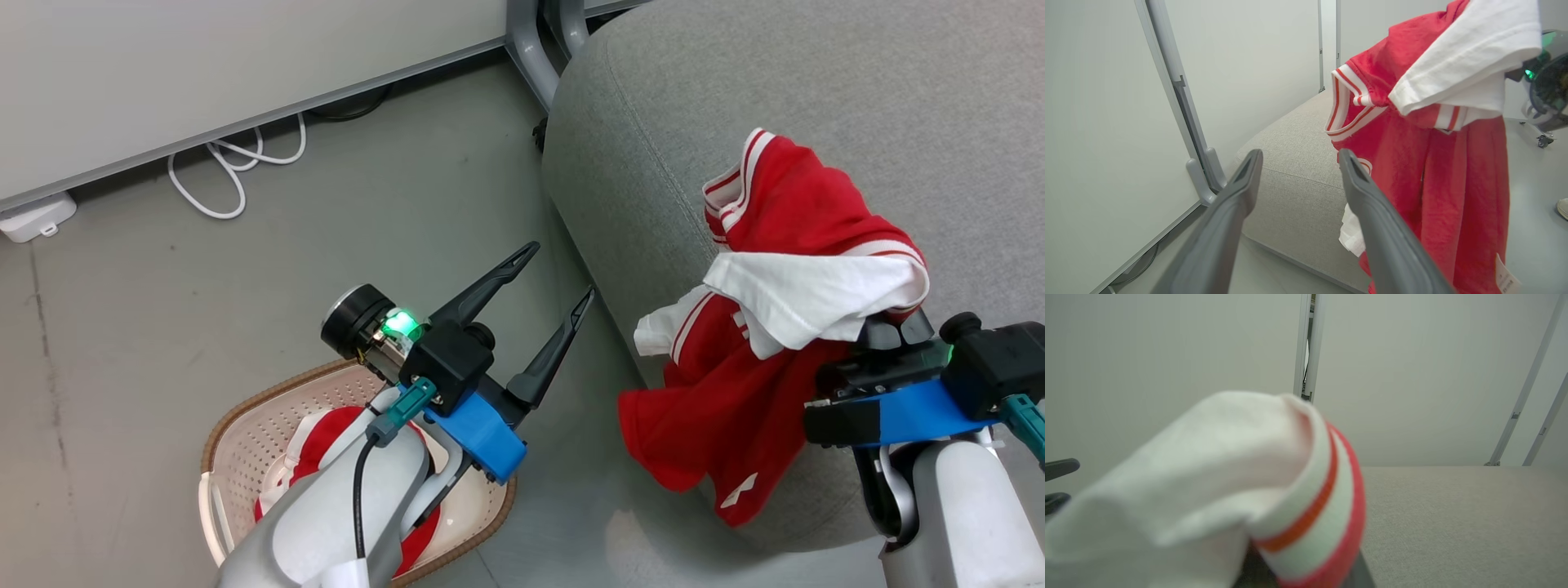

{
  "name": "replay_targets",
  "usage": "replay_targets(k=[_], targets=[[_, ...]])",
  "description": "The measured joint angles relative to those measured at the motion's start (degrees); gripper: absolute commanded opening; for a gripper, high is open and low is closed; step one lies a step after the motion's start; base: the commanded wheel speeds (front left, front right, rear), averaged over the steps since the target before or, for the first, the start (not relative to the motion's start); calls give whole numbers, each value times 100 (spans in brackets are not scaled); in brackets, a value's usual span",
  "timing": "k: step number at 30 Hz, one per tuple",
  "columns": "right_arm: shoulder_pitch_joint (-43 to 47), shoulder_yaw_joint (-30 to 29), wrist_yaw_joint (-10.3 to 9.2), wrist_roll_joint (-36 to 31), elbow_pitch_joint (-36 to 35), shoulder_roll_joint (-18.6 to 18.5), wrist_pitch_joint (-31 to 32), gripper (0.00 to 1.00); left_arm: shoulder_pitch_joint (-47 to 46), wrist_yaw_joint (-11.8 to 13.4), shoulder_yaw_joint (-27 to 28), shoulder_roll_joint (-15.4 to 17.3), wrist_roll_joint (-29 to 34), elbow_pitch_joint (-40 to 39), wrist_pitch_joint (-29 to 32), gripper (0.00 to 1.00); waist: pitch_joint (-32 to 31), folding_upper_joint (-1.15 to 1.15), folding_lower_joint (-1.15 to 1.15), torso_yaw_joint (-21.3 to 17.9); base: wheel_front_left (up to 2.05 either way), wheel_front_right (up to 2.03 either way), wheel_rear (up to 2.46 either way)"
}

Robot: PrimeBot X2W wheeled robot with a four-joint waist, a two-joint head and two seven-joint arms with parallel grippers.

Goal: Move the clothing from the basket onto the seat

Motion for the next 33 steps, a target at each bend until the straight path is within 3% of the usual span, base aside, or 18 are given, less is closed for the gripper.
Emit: replay_targets(k=[10, 18, 27, 33], targets=[[-98, -103, 0, -1, -120, 33, 1, 0, -40, 0, 0, 40, -12, -38, 0, 100, 80, 0, 0, 11, 0, 0, 0], [-1247, -770, 0, 11, -511, -223, 0, 0, -406, 0, -38, 108, 96, -88, 0, 100, 537, 0, 0, 97, 0, 0, 0], [-3541, -1805, 1, 96, -537, -1458, 0, 0, -1209, 0, -124, 215, 260, -236, 0, 100, 1609, 0, 0, 274, 0, 0, 0], [-4873, -2415, 0, 423, 230, -2606, -10, 0, -1608, 0, -258, 383, 410, -338, 3, 100, 2441, 0, 1, 349, 0, 0, 0]])
